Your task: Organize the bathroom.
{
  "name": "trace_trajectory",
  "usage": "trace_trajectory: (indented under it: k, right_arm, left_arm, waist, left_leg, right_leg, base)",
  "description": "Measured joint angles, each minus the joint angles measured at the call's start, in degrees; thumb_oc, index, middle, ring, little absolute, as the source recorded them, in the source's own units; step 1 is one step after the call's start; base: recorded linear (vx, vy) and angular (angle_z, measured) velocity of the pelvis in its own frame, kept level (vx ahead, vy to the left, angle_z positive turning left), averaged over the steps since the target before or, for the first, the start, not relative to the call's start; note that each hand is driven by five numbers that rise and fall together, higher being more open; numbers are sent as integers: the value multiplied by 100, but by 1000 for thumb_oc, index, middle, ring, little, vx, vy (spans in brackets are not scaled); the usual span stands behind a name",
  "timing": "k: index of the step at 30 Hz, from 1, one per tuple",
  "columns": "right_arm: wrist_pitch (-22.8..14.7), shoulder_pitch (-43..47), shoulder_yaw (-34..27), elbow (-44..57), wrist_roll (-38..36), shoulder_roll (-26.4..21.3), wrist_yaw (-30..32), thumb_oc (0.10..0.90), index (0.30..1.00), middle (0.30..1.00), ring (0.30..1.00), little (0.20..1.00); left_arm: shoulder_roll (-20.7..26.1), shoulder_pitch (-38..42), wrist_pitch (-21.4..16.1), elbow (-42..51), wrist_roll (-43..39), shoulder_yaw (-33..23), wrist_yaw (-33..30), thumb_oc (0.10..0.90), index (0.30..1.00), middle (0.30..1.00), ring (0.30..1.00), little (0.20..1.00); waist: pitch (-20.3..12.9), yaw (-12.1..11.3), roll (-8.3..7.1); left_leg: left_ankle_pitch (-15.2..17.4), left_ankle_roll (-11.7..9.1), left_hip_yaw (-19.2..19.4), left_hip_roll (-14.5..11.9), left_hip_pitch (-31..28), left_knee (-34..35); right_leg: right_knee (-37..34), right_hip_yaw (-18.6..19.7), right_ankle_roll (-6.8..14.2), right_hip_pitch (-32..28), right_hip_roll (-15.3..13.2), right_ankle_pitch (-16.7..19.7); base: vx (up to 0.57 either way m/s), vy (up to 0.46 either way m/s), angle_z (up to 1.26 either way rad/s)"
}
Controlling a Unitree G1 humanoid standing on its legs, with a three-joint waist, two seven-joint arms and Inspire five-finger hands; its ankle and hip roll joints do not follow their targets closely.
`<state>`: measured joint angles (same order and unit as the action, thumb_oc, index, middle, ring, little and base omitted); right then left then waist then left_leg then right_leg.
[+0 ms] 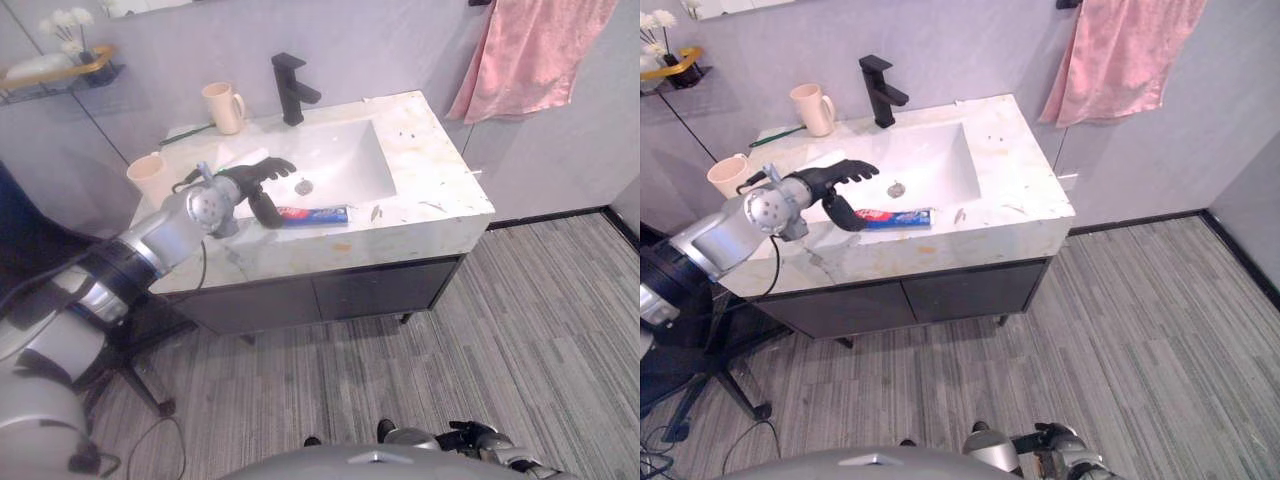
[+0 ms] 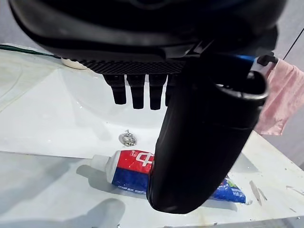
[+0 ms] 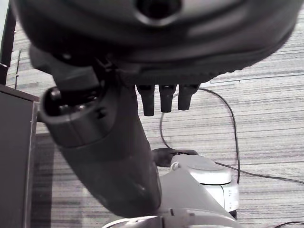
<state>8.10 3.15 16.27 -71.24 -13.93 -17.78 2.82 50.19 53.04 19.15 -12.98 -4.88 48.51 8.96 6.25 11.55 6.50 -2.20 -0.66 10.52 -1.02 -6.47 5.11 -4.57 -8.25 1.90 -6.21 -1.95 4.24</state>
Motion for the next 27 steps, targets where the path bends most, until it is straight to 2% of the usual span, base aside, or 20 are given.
trace_trajectory:
  k: [5,27]
  right_arm:
    - [12,-4,0,-46,-1,-2,0,800,900,900,900,900]
    - [46,-1,4,-45,-2,-17,2,800,900,900,900,900]
  left_arm:
    - [0,91,114,-1,0,1,168,800,900,900,900,900]
    - [0,91,84,-270,69,3,608,800,900,900,900,900]
  waist:
    - [7,3,17]
    - [6,-9,37]
  left_leg:
    - [0,-1,8,0,-1,0]
    - [0,-1,10,0,0,-3]
  right_leg:
    - [0,10,0,2,0,0]
    - [0,6,-1,2,0,1]
  base:
    - [0,0,0]
    - [0,0,0]
